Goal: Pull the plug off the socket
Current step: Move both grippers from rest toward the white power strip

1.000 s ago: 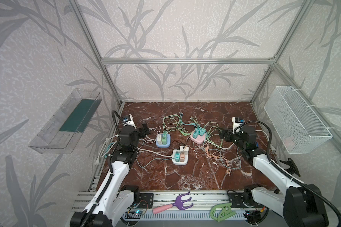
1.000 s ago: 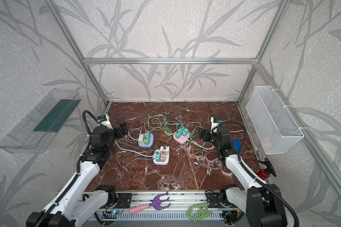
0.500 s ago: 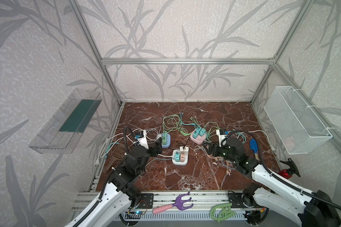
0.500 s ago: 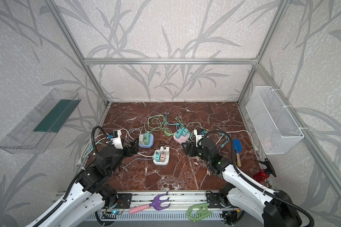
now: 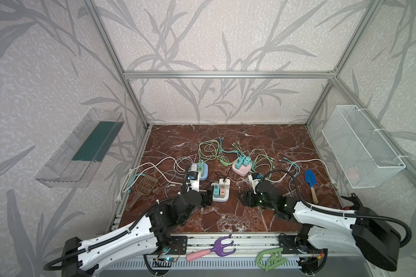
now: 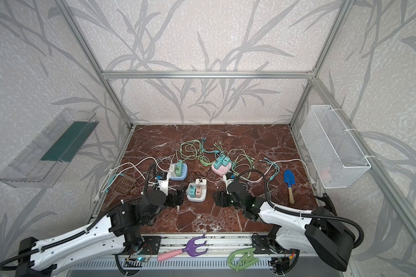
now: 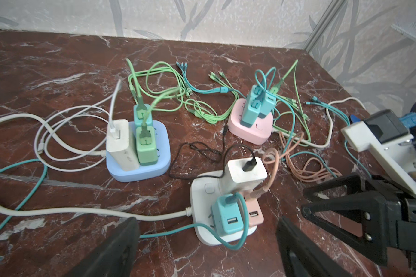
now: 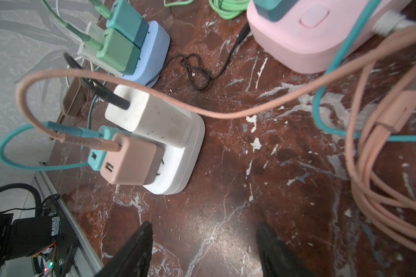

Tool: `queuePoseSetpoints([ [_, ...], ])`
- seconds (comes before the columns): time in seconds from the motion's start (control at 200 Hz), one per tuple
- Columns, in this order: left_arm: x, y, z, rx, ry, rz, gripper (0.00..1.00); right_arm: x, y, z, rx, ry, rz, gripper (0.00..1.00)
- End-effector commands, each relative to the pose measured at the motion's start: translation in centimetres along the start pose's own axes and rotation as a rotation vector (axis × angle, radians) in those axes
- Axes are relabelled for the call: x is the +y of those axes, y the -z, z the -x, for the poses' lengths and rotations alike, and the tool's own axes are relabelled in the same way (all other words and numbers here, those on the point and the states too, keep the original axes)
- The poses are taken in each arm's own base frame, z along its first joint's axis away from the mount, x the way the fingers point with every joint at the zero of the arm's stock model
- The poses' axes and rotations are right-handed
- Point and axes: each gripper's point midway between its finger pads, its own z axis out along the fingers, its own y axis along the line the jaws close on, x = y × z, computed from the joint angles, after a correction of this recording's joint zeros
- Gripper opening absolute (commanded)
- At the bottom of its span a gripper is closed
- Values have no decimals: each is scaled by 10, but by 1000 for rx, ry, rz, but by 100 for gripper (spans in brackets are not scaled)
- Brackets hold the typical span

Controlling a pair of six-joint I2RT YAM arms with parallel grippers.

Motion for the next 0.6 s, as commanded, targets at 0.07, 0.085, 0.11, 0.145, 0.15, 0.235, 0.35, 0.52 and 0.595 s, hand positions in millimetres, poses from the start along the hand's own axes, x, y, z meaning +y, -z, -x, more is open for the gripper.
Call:
queuePoseSetpoints([
  [0.07, -3, -11, -10, 1, 47, 59, 90, 19, -13, 9, -10, -24, 46, 66],
  [0.085, -4, -13, -12, 7, 48, 62, 90, 19, -15, 9, -4, -24, 45, 65],
  [0.11, -4, -14, -13, 13, 50, 67, 90, 20, -17, 8, 4, -25, 48, 64],
  [0.145, -4, -17, -14, 21, 48, 76, 90, 21, -20, 6, 19, -25, 50, 62],
  [0.15, -5, -17, -14, 22, 48, 77, 90, 22, -21, 6, 19, -25, 51, 62],
  [0.235, -6, -21, -15, 18, 41, 92, 89, 26, -27, 3, 43, -24, 61, 60],
  [0.35, -8, -26, -15, 35, 22, 98, 89, 27, -33, 3, 51, -34, 62, 60],
  [0.52, -8, -35, -20, 108, 49, 77, 88, 31, -42, 3, 75, -39, 59, 59],
  [0.595, -5, -39, -23, 139, 78, 69, 87, 34, -45, 4, 80, -41, 63, 59],
])
